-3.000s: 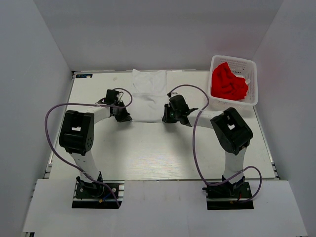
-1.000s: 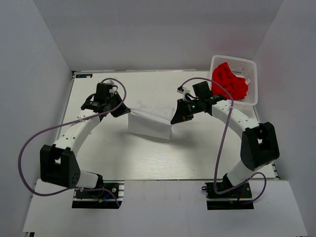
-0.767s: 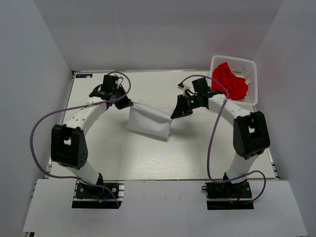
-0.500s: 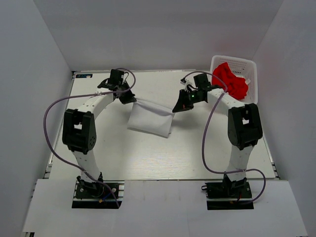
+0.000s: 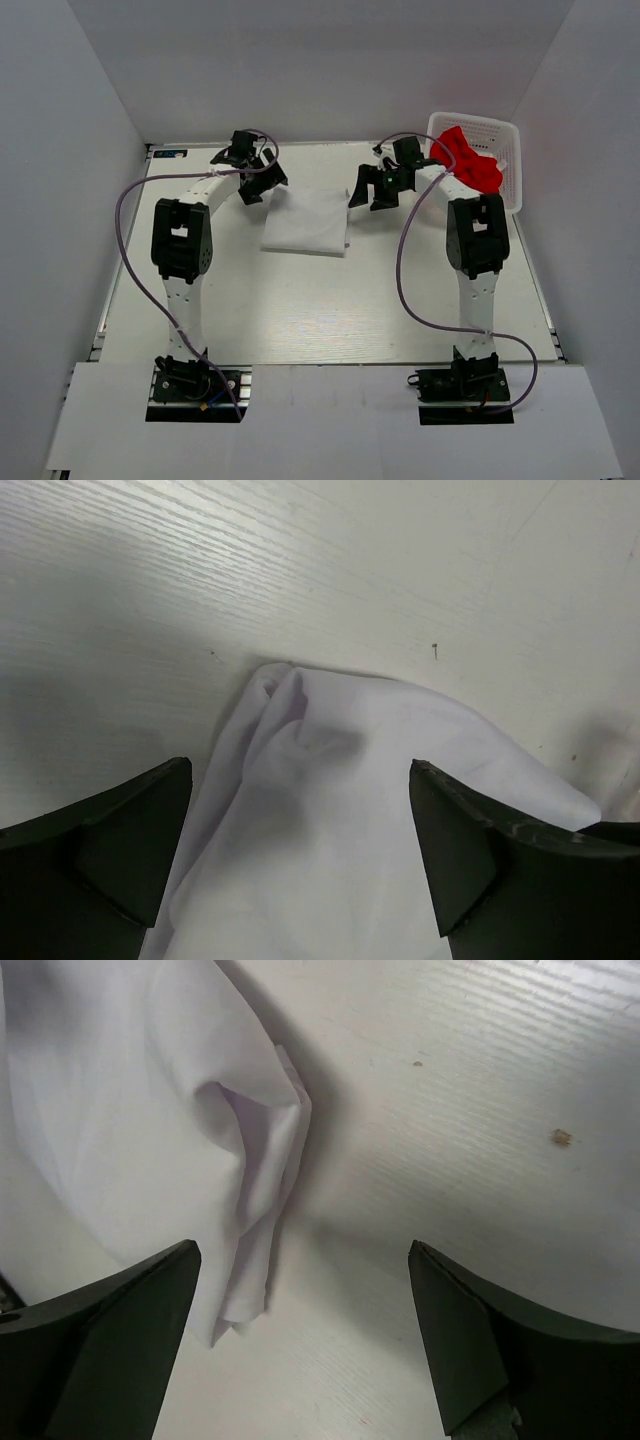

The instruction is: Fold and stack the t-shirts

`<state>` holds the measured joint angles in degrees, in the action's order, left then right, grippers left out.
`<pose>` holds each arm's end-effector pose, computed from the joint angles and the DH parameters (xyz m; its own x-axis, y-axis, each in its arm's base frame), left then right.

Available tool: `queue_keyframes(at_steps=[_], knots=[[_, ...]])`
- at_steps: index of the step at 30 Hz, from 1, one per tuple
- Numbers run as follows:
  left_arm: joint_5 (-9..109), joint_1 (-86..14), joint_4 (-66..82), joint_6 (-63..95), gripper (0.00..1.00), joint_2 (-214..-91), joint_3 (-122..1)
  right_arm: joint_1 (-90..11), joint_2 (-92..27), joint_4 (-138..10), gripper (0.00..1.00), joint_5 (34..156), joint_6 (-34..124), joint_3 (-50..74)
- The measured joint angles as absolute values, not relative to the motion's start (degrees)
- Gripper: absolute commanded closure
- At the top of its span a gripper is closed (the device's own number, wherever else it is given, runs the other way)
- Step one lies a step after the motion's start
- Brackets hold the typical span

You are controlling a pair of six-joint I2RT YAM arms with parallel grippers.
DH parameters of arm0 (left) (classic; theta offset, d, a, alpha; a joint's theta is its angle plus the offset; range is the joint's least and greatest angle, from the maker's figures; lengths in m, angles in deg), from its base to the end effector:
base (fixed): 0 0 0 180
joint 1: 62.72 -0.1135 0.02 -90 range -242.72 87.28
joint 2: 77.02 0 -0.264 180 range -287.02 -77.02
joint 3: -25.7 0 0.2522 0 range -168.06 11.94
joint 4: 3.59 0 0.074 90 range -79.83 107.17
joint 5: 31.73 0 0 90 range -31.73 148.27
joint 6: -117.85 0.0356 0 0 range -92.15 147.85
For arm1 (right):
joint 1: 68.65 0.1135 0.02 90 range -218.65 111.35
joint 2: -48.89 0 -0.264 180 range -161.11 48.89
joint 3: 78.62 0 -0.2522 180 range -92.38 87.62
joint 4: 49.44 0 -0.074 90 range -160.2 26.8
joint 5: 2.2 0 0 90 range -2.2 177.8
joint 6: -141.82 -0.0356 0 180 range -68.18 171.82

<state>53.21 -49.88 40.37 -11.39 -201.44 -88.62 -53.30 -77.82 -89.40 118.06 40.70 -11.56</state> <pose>0.4690 -0.1101 0.1984 -0.7833 -0.4677 -0.4094 -0.2888 0.8571 -0.4266 0.4627 0.1456 0.1807 -0.8624 -0.0640 -0.5021 -0.3565 0.7810 0.5128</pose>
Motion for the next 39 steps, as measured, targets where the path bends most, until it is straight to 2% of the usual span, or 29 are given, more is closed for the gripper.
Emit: queue_keyframes(at_steps=[4,9,17,21,22,24,27,28,29,35,39], knots=[[55.36,-50.12,39.71,-11.06,0.00,-200.10,-87.92,-52.73,-72.64,-86.67,0.10,115.20,41.12,-7.89],[56.41,-49.55,38.01,-8.40,0.00,-193.22,-79.35,-51.14,-62.09,-83.91,0.10,114.28,41.29,-0.61],[56.27,-48.18,37.09,-3.68,0.21,-192.32,-73.97,-48.03,-48.89,-79.47,0.10,110.82,39.37,13.71],[56.32,-47.13,37.37,-2.17,0.39,-194.27,-73.95,-48.01,-42.48,-79.26,0.10,108.57,38.54,19.00],[56.30,-46.82,37.53,-1.91,0.49,-194.90,-74.08,-48.01,-40.84,-79.30,0.10,107.92,38.50,20.05],[56.62,-46.28,38.42,-1.36,0.55,-196.80,-74.93,-48.03,-37.70,-79.34,0.10,106.58,38.34,21.71],[57.85,-45.64,39.63,-0.77,0.77,-198.53,-77.34,-48.08,-32.60,-79.47,0.10,104.81,38.32,24.13],[58.15,-45.58,39.95,-0.53,0.86,-199.14,-77.93,-48.10,-31.16,-79.32,0.10,104.40,38.32,24.86],[58.35,-45.47,40.30,-0.40,1.00,-199.82,-78.74,-48.21,-29.63,-79.28,0.10,104.03,38.32,25.62],[63.47,-45.10,45.44,2.20,1.00,-202.40,-84.75,-48.38,-24.41,-78.64,0.10,102.17,38.39,28.88],[71.68,-46.30,49.92,5.42,1.00,-204.10,-89.14,-48.38,-24.34,-77.25,0.10,101.97,38.34,29.88]])
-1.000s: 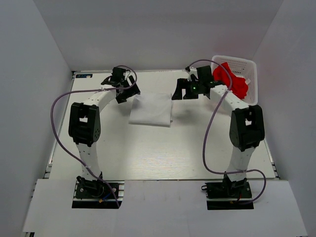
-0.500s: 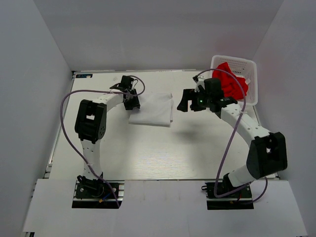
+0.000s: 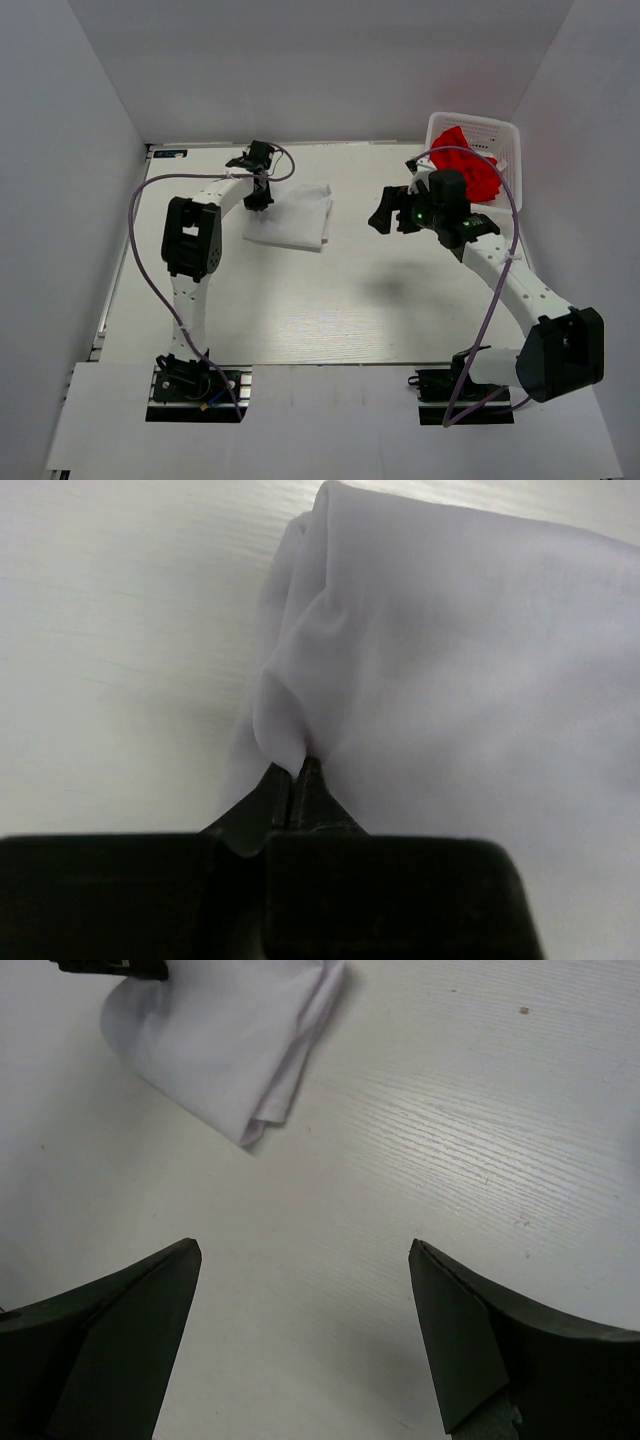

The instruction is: Fold and stack the t-shirts

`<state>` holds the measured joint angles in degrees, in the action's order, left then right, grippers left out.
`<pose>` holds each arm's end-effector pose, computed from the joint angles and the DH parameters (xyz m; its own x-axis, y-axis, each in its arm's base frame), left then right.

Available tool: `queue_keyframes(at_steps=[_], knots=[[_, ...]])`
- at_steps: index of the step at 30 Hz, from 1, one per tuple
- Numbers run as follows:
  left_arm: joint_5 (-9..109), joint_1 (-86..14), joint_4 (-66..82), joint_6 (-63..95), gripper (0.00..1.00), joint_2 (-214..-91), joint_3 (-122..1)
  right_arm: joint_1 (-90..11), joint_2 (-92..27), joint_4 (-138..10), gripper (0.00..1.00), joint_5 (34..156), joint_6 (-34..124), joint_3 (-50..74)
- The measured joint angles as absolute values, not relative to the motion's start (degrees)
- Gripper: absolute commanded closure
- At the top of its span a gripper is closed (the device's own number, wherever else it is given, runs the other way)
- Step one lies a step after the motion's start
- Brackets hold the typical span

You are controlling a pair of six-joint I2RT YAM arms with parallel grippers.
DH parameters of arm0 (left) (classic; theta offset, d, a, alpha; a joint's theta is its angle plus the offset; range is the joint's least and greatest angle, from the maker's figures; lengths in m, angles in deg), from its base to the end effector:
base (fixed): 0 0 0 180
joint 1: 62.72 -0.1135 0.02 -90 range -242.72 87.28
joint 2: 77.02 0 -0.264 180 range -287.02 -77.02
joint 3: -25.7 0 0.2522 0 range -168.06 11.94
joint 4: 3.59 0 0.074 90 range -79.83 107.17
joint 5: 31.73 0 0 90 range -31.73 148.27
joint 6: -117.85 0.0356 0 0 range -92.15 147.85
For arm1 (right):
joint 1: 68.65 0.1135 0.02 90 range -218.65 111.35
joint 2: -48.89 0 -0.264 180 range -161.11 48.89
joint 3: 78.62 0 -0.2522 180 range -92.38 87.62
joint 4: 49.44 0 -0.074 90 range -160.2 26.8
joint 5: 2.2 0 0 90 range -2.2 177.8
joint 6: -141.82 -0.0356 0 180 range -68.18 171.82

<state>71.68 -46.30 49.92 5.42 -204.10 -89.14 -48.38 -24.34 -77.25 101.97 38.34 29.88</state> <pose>0.4534 -0.1250 0.1716 -0.8785 -0.1281 -0.4603 -0.1640 0.9857 0.0387 0.2693 0.1088 0.3052 -0.5746 0.0287 -0.8179 -0.4131 0.8525 0.3202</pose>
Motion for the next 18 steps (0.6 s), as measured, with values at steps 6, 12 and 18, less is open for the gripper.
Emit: queue_keyframes(at_steps=[6,12,18], knots=[[84.29,-51.11,52.83,12.08,1.00,-205.72,-94.91,-48.38,-25.89,-72.92,0.10,102.89,37.62,30.32],[90.76,-57.79,51.71,18.53,1.00,-206.40,-98.17,-48.38,-29.91,-68.31,0.10,105.45,36.55,29.97],[93.41,-63.54,50.44,22.27,1.00,-209.79,-105.64,-48.38,-35.75,-67.67,0.10,106.98,35.76,25.47]])
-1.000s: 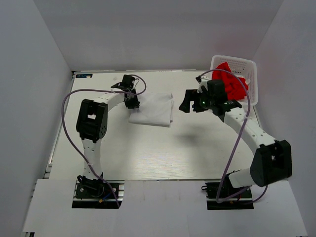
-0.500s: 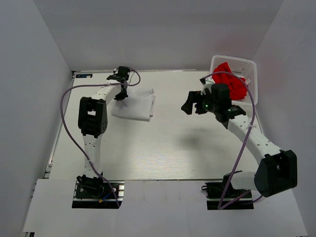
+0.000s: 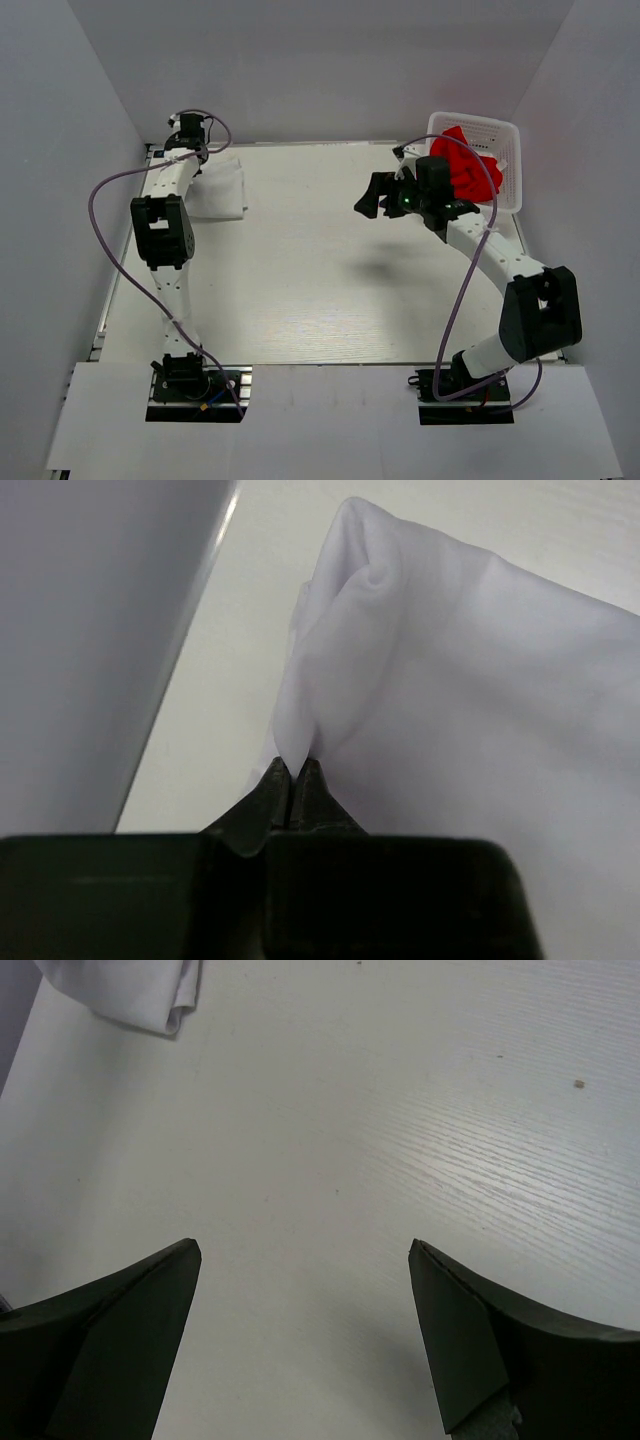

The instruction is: Fold and stack the t-shirts

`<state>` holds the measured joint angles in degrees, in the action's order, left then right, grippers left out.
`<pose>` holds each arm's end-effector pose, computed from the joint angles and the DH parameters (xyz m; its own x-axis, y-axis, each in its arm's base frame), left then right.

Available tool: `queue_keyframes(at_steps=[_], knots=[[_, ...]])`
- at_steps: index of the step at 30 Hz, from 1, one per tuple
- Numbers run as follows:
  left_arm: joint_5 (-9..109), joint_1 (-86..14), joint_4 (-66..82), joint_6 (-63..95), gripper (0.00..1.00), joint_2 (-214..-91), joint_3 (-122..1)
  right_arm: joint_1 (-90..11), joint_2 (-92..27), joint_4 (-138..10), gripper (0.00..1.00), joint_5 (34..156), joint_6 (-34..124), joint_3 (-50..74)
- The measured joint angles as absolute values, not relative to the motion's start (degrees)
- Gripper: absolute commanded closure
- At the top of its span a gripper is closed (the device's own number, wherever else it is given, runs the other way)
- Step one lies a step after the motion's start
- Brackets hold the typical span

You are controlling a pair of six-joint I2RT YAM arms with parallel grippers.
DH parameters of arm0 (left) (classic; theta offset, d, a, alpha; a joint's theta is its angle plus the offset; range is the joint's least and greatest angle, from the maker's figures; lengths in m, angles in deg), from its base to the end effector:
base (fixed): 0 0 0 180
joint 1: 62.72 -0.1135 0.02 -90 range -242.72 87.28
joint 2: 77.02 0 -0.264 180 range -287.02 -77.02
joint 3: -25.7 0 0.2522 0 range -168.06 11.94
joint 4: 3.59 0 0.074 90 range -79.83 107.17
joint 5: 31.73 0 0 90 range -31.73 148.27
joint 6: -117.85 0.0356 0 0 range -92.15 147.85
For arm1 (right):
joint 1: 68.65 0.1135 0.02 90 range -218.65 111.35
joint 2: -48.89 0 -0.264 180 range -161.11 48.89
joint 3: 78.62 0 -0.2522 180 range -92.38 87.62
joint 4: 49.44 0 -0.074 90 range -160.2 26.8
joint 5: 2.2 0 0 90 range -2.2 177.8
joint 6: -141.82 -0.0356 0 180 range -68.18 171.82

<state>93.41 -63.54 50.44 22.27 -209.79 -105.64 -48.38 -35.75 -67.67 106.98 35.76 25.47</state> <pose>0.5095 0.0278 0.2161 -0.7869 -0.0908 -0.6104 -0.4165 0.8080 0.4167 0.3154 0.1290 0.2893 -0.5752 0.0661 -0.8153 -0.4608 0.7974 0.3897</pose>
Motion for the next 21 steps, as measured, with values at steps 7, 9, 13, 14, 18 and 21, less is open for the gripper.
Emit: queue_keyframes(at_steps=[7,9,13,14,18,21], knots=[[92.91,-67.74,47.41,25.87,0.99,-214.49,-111.52,-48.38,-37.80,-67.24,0.10,108.35,35.22,22.73],[92.29,-68.53,46.69,26.62,0.82,-215.58,-112.44,-48.38,-38.09,-67.15,0.10,108.51,34.96,22.28],[91.64,-69.93,45.29,27.99,0.00,-216.54,-113.14,-48.38,-39.20,-66.82,0.10,108.77,34.30,20.88],[91.64,-70.23,45.09,27.93,0.00,-216.63,-113.56,-48.38,-39.57,-66.75,0.10,108.79,34.19,20.51],[91.66,-70.93,44.70,27.88,0.00,-217.31,-117.10,-48.38,-40.21,-66.56,0.10,108.75,33.97,19.89],[90.46,-71.02,45.37,26.84,0.00,-216.69,-117.73,-48.38,-40.17,-66.36,0.10,108.14,33.73,19.89]])
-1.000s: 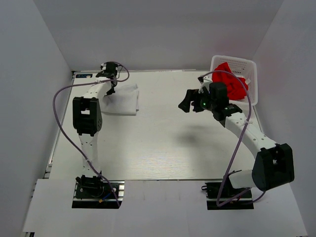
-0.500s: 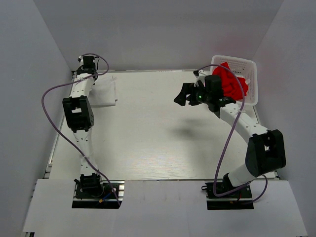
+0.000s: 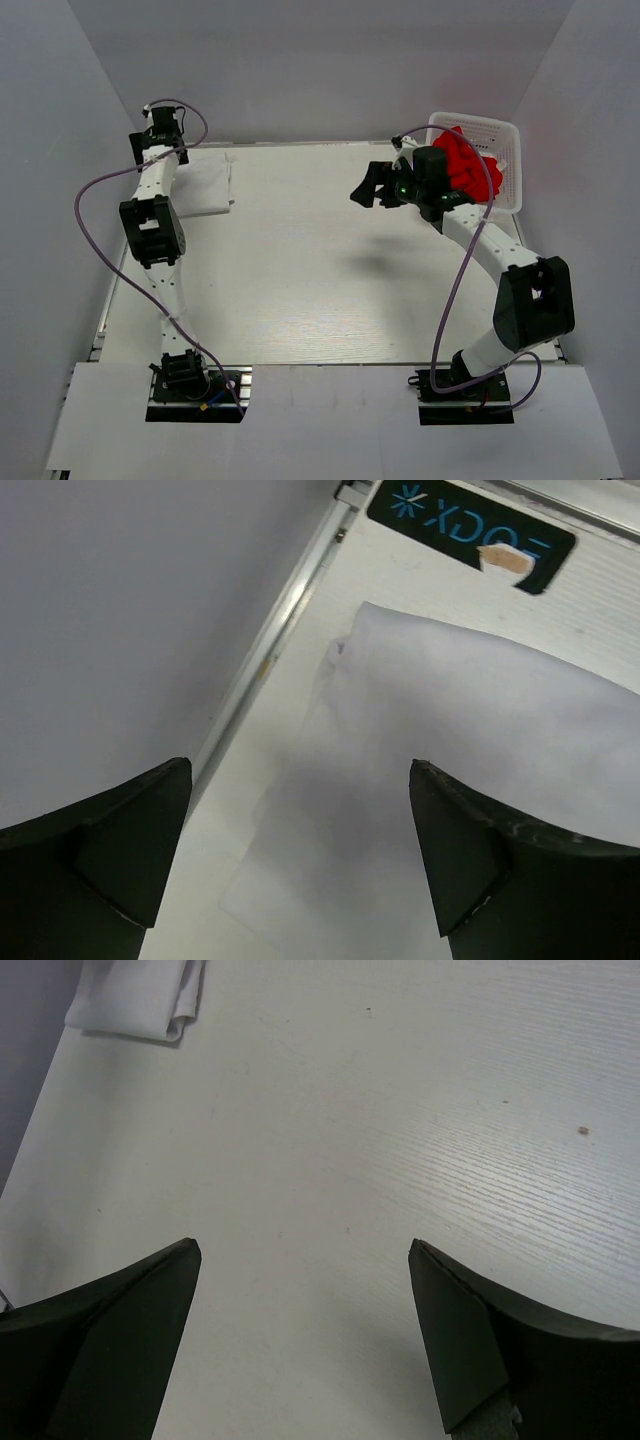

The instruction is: Fold and stack the t-shirts

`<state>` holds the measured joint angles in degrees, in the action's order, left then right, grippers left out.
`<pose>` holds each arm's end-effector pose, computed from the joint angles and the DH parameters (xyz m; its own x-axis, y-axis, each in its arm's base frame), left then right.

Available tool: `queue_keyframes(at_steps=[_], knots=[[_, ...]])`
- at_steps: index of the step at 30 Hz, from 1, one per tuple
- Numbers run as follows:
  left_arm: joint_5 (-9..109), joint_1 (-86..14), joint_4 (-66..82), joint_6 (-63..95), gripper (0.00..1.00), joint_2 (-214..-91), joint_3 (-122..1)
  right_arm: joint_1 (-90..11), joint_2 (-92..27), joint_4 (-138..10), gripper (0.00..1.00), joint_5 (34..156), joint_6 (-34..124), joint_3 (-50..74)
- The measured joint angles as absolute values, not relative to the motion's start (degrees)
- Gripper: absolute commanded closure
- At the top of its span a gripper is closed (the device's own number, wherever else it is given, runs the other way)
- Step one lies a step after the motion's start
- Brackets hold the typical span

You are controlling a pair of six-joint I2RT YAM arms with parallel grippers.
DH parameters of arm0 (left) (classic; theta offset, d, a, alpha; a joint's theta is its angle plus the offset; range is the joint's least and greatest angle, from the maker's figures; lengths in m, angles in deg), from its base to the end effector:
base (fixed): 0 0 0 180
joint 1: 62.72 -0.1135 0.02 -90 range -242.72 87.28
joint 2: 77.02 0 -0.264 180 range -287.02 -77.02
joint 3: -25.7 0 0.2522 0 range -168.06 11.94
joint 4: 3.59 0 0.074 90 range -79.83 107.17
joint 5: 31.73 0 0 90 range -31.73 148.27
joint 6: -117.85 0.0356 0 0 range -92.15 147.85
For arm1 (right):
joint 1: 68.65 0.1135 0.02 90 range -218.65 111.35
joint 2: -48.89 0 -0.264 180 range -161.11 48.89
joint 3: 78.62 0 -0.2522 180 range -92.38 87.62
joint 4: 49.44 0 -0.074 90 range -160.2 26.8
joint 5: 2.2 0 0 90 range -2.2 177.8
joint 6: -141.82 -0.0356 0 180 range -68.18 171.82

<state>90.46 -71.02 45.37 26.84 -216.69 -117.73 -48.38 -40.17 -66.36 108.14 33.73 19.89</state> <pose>0.5378 0.0976 0.2270 -0.6933 -0.1162 -0.7112 -0.5059 0.7813 0.3655 0.3366 0.1375 0.2997 -0.5626 0.1026 -0.8203 -0.4701 0.7765 0.4195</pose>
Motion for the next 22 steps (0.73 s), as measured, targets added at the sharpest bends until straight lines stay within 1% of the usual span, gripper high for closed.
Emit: queue_keyframes(at_steps=[2,5,7,11,14,16,18,22], knots=[[87.97,-70.84,46.05,25.74,0.00,-215.32,-116.57,-48.38,-39.73,-65.99,0.10,107.33,33.19,20.29],[81.34,-70.08,45.31,23.23,0.00,-206.79,-105.12,-48.40,-36.51,-64.44,0.10,106.34,32.46,23.87],[74.59,-69.18,42.36,20.45,0.00,-197.37,-92.75,-48.34,-33.63,-63.91,0.10,105.69,32.18,26.71],[61.24,-65.62,34.25,13.28,0.00,-173.88,-66.15,-48.38,-29.13,-62.99,0.10,103.94,31.13,31.72],[54.20,-61.40,25.53,7.34,0.00,-157.50,-48.18,-48.40,-25.65,-62.73,0.10,102.21,30.52,37.05],[50.09,-58.38,20.72,3.84,0.00,-149.35,-38.04,-48.40,-23.14,-62.30,0.10,100.92,30.10,41.82],[48.49,-56.29,19.08,1.55,0.00,-146.05,-32.14,-48.40,-21.19,-61.84,0.10,99.94,29.60,45.86],[50.02,-53.55,21.35,-0.84,0.00,-145.96,-28.55,-48.40,-17.24,-58.65,0.10,99.98,28.03,54.80]])
